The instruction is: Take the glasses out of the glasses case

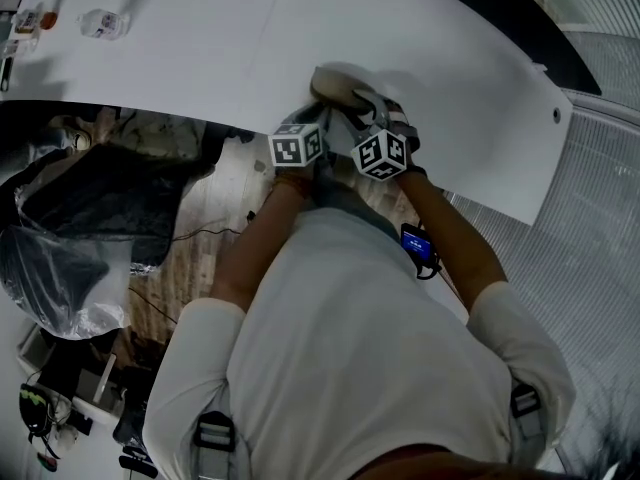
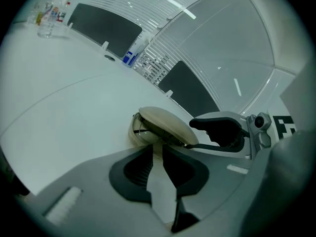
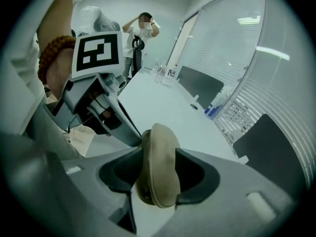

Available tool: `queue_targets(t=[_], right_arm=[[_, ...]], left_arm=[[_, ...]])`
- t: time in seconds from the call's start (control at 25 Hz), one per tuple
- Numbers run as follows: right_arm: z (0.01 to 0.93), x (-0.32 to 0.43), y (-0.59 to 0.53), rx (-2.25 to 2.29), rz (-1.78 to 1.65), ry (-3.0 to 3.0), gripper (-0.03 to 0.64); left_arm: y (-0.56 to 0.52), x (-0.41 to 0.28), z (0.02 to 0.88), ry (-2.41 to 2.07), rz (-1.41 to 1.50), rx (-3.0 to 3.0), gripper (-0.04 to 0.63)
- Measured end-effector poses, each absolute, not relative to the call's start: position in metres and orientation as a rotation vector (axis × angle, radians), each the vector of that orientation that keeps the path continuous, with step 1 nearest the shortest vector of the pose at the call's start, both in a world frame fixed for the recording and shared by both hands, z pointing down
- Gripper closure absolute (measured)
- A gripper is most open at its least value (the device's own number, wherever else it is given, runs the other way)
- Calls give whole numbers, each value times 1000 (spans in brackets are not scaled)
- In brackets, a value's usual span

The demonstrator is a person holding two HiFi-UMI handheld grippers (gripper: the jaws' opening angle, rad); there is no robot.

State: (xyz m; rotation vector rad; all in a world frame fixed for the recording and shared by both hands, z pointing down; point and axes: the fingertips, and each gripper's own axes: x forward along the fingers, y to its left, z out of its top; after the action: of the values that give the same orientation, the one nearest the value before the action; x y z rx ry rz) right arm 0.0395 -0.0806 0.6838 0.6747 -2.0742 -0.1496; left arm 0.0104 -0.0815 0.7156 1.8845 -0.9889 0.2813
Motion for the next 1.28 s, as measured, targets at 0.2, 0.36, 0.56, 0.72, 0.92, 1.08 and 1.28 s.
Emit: queue_targets(t=[0.2, 0.36, 0.56, 0.72, 0.92, 1.08, 1.28], right_arm=[[689, 39, -85, 675, -178, -2067, 408], [690, 39, -88, 674, -198, -2055, 408], [688, 39, -93, 677, -201, -2055, 408], [684, 40, -95, 684, -203, -2063, 408], [680, 41, -98, 698, -200, -2072, 408], [672, 43, -103, 713, -201, -2080, 410], [663, 47, -112, 739, -202, -2086, 417]], left_arm=[[-84, 11, 716, -997, 278, 1874, 537], [-84, 10, 718, -996, 291, 1869, 542], [-83, 9, 720, -996, 317, 1857, 546], [-82, 9, 721, -995, 333, 1852, 546], [-81, 11, 727, -984, 349, 1845, 546], [-81, 12, 727, -979, 359, 1843, 546], [-80, 13, 729, -968, 371, 1842, 546]])
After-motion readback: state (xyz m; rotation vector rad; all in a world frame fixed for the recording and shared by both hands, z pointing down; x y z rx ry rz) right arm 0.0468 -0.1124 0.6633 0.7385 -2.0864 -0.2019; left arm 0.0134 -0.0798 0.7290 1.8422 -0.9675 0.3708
